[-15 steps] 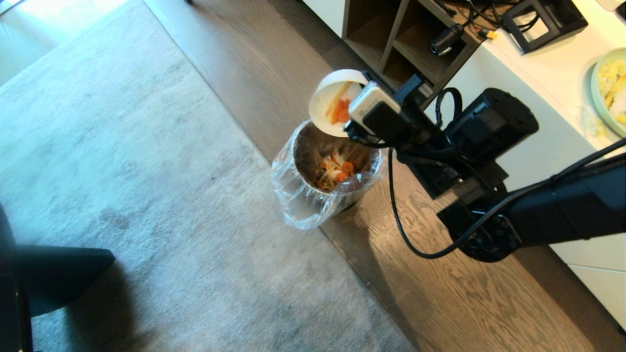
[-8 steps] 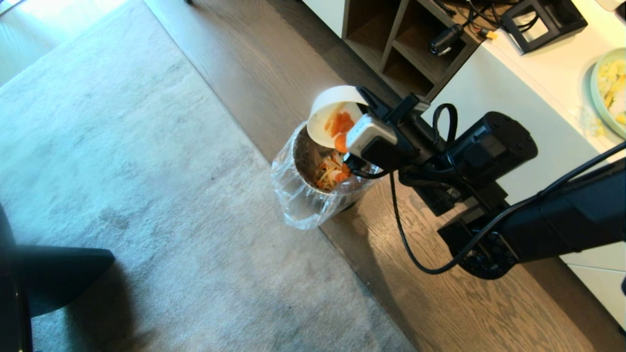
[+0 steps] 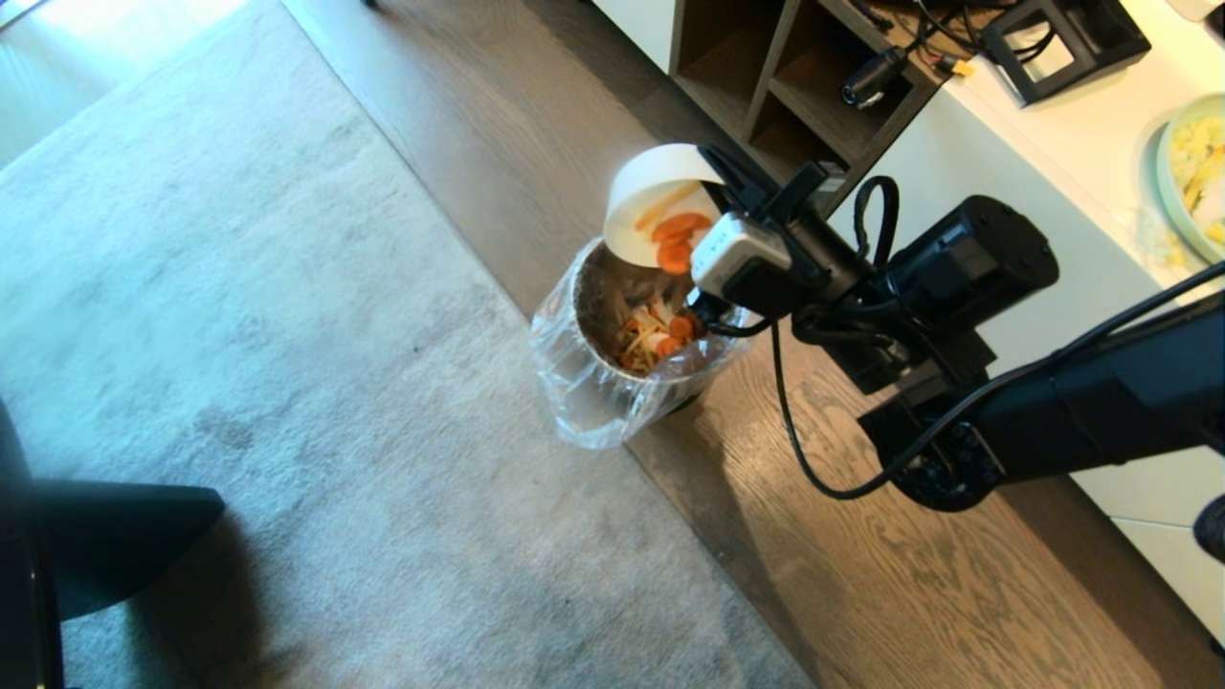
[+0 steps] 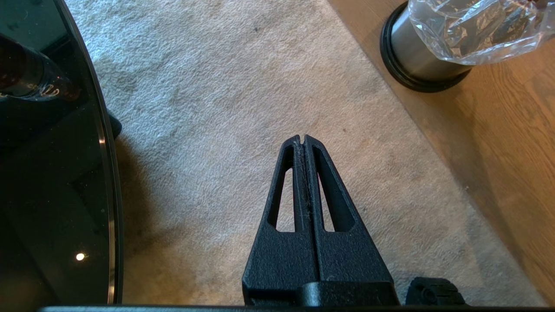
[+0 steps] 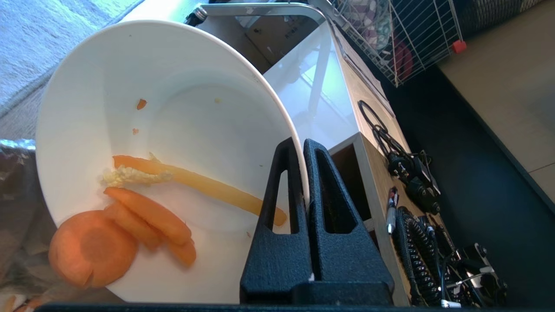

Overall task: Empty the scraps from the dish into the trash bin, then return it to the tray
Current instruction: Pour the leftover food from the bowl into the trash can

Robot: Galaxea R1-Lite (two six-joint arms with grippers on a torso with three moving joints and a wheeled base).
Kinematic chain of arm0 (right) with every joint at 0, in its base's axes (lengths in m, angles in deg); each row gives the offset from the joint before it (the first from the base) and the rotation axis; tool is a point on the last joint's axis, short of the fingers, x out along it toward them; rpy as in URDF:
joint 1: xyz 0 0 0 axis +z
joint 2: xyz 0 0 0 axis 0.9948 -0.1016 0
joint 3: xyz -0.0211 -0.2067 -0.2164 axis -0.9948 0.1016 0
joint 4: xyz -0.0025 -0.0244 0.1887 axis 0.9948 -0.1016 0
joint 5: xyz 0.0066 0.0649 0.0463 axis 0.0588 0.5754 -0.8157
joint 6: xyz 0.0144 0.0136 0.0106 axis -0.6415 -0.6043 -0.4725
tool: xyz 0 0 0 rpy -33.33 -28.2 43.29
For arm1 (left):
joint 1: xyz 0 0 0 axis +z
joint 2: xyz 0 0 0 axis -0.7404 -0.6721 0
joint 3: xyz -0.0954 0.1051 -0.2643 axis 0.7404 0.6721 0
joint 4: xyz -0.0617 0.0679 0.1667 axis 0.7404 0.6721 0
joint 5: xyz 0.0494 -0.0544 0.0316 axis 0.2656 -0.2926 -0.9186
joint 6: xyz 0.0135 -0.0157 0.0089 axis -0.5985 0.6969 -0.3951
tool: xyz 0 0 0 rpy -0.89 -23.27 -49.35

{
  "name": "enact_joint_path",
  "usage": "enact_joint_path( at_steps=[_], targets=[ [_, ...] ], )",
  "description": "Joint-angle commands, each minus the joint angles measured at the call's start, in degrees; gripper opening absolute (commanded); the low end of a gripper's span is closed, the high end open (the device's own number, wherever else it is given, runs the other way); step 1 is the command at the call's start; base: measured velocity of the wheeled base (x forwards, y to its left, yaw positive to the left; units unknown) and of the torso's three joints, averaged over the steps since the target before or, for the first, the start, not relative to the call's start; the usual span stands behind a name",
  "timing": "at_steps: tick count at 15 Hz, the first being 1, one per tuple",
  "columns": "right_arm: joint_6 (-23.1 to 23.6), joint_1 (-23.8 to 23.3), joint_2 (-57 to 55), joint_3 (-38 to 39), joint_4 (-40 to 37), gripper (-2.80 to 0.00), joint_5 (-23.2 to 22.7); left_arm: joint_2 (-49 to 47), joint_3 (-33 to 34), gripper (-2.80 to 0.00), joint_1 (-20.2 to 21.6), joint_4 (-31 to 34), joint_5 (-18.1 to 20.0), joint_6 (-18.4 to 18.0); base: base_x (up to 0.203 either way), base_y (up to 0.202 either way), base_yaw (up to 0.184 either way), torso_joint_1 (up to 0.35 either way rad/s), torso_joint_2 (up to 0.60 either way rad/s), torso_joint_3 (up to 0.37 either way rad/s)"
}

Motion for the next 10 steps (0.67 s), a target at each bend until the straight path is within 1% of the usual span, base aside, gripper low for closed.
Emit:
enact_joint_path(
  at_steps=[1,4,8,10],
  targets=[
    [0.7,-1.2,-1.4,-2.6,2.6,-2.8,-1.4,0.0,0.0,-2.8,0.0,0.0,0.0,0.1,0.0,0.0,0.0,0.0,0.0,0.0],
    [0.9,-1.8,-2.9,-6.3,2.6,-2.8,-5.1,0.0,0.0,-2.8,0.0,0.0,0.0,0.1,0.0,0.0,0.0,0.0,0.0,0.0],
    [2.5,-2.0,-3.1,-6.7,2.6,-2.8,-12.0,0.0,0.0,-2.8,0.0,0.0,0.0,0.1,0.0,0.0,0.0,0.0,0.0,0.0],
    [3.6,-2.0,-2.9,-6.7,2.7,-2.8,-13.6,0.0,0.0,-2.8,0.0,0.0,0.0,0.1,0.0,0.0,0.0,0.0,0.0,0.0]
  ],
)
